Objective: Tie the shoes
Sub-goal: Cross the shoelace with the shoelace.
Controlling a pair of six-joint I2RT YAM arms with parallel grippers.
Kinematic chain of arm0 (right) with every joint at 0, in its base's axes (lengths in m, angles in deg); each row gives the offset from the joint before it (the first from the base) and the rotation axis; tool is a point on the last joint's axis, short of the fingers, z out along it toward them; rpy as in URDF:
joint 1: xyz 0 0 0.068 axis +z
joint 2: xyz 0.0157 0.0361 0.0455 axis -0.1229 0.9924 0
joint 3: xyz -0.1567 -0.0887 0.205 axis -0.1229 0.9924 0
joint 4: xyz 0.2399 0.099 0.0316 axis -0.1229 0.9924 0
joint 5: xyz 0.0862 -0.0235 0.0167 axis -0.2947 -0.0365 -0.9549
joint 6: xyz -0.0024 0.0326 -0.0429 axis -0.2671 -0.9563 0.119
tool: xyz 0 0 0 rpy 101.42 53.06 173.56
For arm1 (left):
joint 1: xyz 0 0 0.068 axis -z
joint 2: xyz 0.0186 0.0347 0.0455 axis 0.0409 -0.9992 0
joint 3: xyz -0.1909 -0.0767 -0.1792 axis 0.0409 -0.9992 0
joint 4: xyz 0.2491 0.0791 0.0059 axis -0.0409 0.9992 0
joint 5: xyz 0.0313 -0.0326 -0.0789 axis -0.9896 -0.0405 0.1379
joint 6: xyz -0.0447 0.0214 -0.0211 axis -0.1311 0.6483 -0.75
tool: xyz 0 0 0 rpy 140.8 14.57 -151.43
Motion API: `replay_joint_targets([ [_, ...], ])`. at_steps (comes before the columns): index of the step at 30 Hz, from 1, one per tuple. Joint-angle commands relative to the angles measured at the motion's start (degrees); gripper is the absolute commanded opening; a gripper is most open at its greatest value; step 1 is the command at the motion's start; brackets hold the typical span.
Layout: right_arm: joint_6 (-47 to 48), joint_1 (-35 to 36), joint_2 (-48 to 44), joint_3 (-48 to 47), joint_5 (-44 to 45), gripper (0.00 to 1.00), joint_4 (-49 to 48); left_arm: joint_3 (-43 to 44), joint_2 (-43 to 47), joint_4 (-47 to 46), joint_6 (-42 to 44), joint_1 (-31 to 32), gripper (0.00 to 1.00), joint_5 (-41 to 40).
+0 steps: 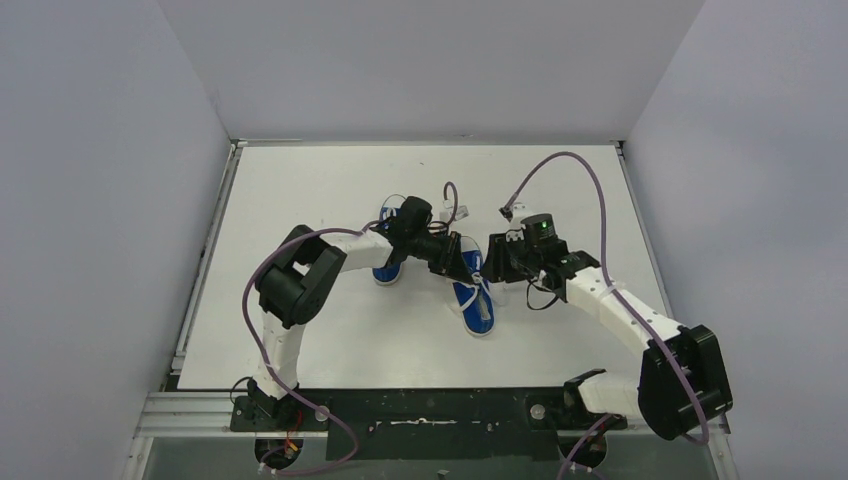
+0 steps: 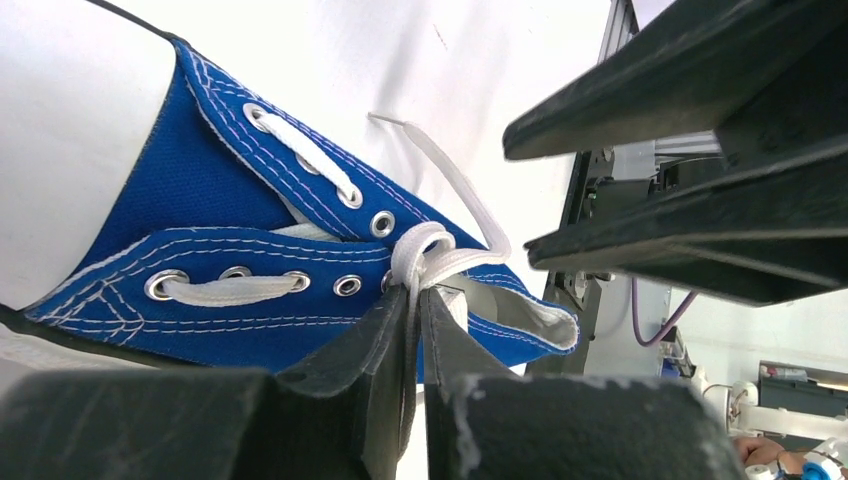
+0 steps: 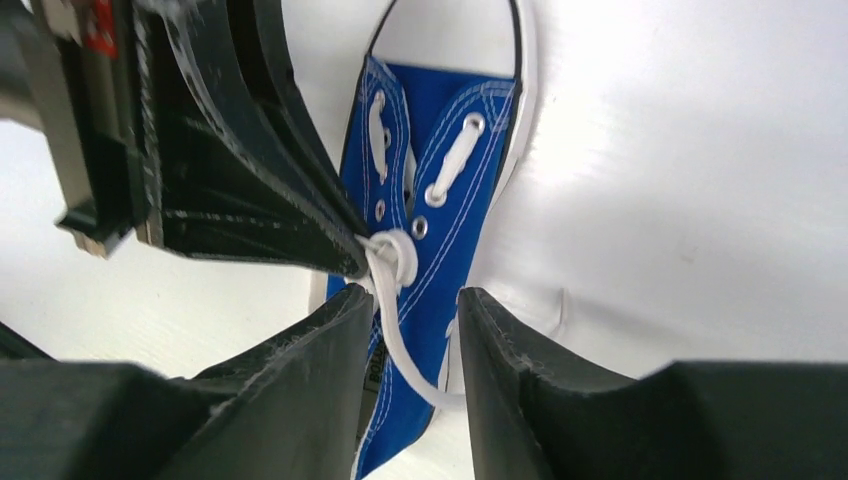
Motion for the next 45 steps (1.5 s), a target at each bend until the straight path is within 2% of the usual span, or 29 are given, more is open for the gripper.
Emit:
replay_joint_targets([
  [1, 0.78, -1.08, 3.26, -6.10, -1.18, 0.37, 0.68, 2.25, 1.27, -0.99, 0.95, 0.28, 0.08, 0.49],
  [8, 0.87, -1.32, 9.37, -9.90, -2.75, 0.26, -0.44, 2.60, 1.49, -0.24, 1.13, 0.63, 0.08, 0.52],
  [16, 1.77, -1.22, 10.35, -7.71, -4.23, 0.21, -1.43, 2.64, 1.58, -0.23, 1.04, 0.72, 0.08, 0.79],
  [31, 2.57, -1.24, 12.08, -5.92, -6.24, 0.24, -2.44, 3.77, 1.20, 0.53, 1.02, 0.72, 0.08, 0.91],
  [33, 2.56, -1.21, 11.74, -5.79, -6.69, 0.20, -3.04, 4.04, 1.07, 0.91, 1.01, 0.72, 0.08, 0.67],
  [36, 2.63, -1.21, 10.80, -6.15, -7.80, 0.00, -3.34, 4.68, 0.60, 1.99, 1.00, 0.67, 0.10, 0.12],
  [45, 1.83, -1.22, 4.70, -5.32, -9.13, 0.00, -3.05, 6.96, -1.32, 4.45, 1.76, 0.47, 0.18, -0.38],
])
